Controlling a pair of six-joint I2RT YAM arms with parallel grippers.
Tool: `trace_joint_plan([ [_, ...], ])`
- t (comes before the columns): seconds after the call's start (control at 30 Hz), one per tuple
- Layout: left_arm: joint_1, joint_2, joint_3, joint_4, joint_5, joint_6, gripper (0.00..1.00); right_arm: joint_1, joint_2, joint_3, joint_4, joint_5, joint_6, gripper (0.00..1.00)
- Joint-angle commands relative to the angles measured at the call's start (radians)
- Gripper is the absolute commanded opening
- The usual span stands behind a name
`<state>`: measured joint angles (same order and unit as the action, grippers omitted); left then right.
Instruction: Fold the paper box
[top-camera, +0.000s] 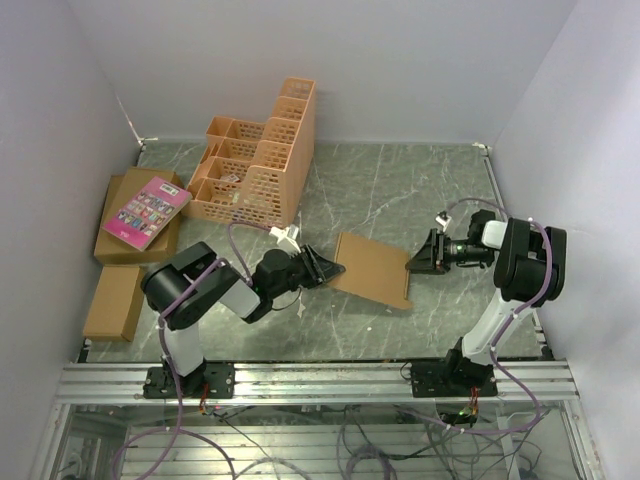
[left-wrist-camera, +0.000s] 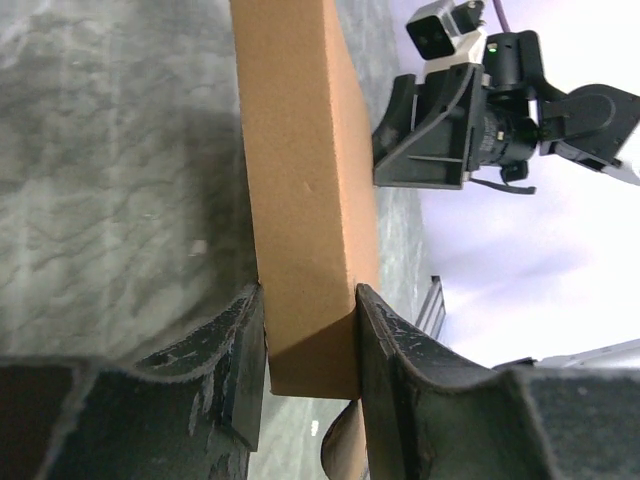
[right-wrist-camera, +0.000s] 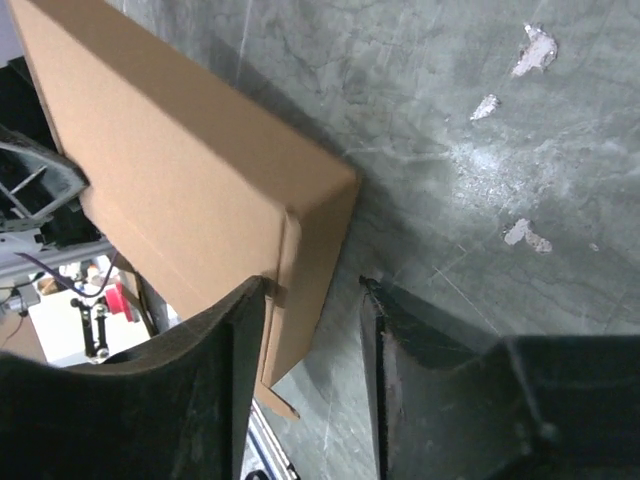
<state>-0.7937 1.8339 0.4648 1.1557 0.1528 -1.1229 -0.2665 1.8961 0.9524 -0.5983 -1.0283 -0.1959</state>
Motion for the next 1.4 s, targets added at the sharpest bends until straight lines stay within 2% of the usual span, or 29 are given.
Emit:
trace_joint_plan([
  [0.0,-0.020,-0.085,0.011,0.006,-0.023,0.003,0.29,-0.024,-0.082,0.038,-0.043,0.002,-0.094,0.46],
  [0.1,-0.022,-0.121,0.011,-0.028,-0.039,-0.010,0.29,-0.055,-0.168,0.043,-0.057,-0.017,-0.143,0.54],
  [0.23,-0.027,-0.160,0.018,-0.088,-0.061,-0.025,0.28,-0.093,-0.318,0.042,-0.094,-0.064,-0.230,0.58],
  [0.4,-0.027,-0.169,0.035,-0.127,-0.080,-0.086,0.27,-0.094,-0.497,0.098,-0.218,-0.098,-0.455,0.62],
  [0.47,-0.028,-0.172,0.048,-0.151,-0.095,-0.116,0.27,-0.090,-0.570,0.120,-0.286,-0.129,-0.604,0.72],
  [0.53,-0.032,-0.177,0.075,-0.202,-0.117,-0.151,0.27,-0.074,-0.649,0.114,-0.335,-0.156,-0.792,0.89],
  [0.6,-0.043,-0.191,0.123,-0.319,-0.148,-0.184,0.27,-0.033,-0.738,0.072,-0.333,-0.138,-0.912,0.98],
  [0.7,-0.067,-0.230,0.205,-0.531,-0.211,-0.230,0.26,0.128,-0.836,-0.002,-0.204,0.002,-0.860,1.00],
  [0.8,-0.087,-0.262,0.310,-0.797,-0.289,-0.299,0.26,0.299,-0.880,-0.031,-0.152,0.188,-0.834,1.00],
  [0.93,-0.101,-0.270,0.451,-1.096,-0.351,-0.347,0.25,0.423,-0.907,-0.044,-0.127,0.311,-0.819,1.00],
  [1.13,-0.102,-0.235,0.547,-1.221,-0.362,-0.411,0.26,0.538,-0.963,-0.099,-0.061,0.438,-0.791,1.00],
  [1.37,-0.102,-0.180,0.618,-1.264,-0.311,-0.467,0.26,0.747,-0.993,-0.243,0.169,0.716,-0.666,0.99],
])
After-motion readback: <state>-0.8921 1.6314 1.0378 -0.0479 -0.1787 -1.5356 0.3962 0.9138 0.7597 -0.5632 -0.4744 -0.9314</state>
